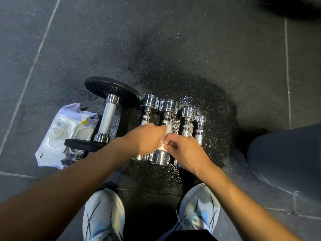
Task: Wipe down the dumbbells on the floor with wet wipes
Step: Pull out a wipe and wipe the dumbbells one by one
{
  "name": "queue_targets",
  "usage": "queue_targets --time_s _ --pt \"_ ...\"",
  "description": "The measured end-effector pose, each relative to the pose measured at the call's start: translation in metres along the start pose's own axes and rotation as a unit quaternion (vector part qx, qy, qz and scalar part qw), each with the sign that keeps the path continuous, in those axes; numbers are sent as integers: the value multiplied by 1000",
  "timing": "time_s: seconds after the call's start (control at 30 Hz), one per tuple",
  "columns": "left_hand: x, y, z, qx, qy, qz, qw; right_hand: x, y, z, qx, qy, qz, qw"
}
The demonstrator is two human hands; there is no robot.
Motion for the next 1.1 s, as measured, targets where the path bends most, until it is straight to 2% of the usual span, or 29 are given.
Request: queue_targets --time_s 0.1,0.2,0.33,0.43,0.53,0.67,0.77,0.87,0.97,1.1 --pt "7 3 3 17 6 17 1000 13 2 1 -46 15 -25 999" --pt "16 4 -1 -6 -14 37 999 30 -1 6 -27 32 -61 997" --pt "32 -3 -11 -65 -76 5 995 51 -15 20 -4 51 -67 996" --pt "46 -21 -14 -131 -141 -63 979 62 -29 27 51 64 -61 995" --pt "51 -32 -7 -161 -112 -99 976 63 -31 26 58 55 -64 995" --pt "44 -23 -17 -115 -48 -176 976 52 -15 25 25 13 -103 994" --pt "31 -15 -11 -133 48 -157 977 36 -10 28 28 -5 -88 996" --pt "15 -13 -6 -174 67 -127 974 16 -5 30 -14 -72 -71 995" --pt "2 -11 -3 -112 94 -92 985 0 -6 23 -90 -180 -43 979" --pt "-11 -10 5 54 174 -67 981 -15 -13 10 -220 -258 -32 940"
Point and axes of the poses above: each hand's wrist, its own x-axis away from the middle knuckle, its own y-axis out of the back of the hand, z = x × y, the point moved 5 cm from there along -x, towards the middle knuckle, and after that the axes turned 4 degrees about -z, right-handed, at the moved point
